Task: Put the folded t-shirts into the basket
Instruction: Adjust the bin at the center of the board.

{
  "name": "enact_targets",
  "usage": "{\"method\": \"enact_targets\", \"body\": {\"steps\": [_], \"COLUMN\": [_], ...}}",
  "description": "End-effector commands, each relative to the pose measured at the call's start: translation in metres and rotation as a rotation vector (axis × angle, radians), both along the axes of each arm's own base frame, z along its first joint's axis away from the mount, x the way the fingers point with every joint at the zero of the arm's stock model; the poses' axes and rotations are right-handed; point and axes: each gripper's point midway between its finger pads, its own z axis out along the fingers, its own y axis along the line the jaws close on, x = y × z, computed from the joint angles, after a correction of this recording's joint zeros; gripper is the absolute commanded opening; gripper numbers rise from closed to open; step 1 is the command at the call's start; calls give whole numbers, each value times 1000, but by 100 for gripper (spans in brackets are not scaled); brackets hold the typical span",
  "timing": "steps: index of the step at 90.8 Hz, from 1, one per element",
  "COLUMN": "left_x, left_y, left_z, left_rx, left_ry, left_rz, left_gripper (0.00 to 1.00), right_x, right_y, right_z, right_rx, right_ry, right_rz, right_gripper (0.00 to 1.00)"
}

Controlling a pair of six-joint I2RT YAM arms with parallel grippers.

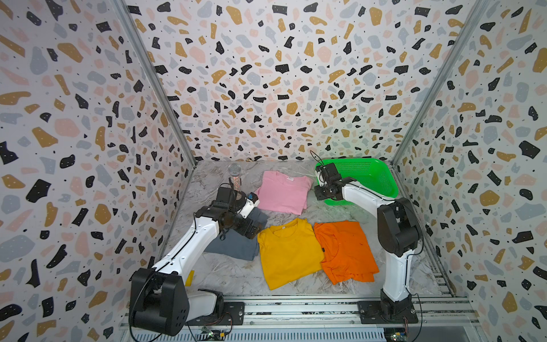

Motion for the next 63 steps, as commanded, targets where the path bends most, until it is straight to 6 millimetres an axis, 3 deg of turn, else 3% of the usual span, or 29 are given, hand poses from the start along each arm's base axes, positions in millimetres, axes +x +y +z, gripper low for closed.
{"method": "enact_targets", "body": {"steps": [1, 27, 45, 53, 63], "left_x": [1, 1, 0, 0, 2], "left_y": [-4, -6, -5, -4, -2], "left_z": [5, 2, 2, 3, 6], "left_rx": [-7, 2, 11, 16, 27], "left_ry": [5, 9, 6, 0, -26], "left_rz": [-3, -12, -10, -8, -3], "left_gripper": [100, 100, 100, 100, 100], "right_x": [-9, -33, -49, -74, -132], "right_y": [21, 53, 38, 28, 15], "right_z": [10, 52, 84, 102, 106], "right_rx": [94, 255, 151, 75, -6], "right_ry": [58, 66, -30, -99, -97], "right_rz": [-4, 167, 290, 437, 692], "right_gripper": [23, 47, 64, 69, 75]}}
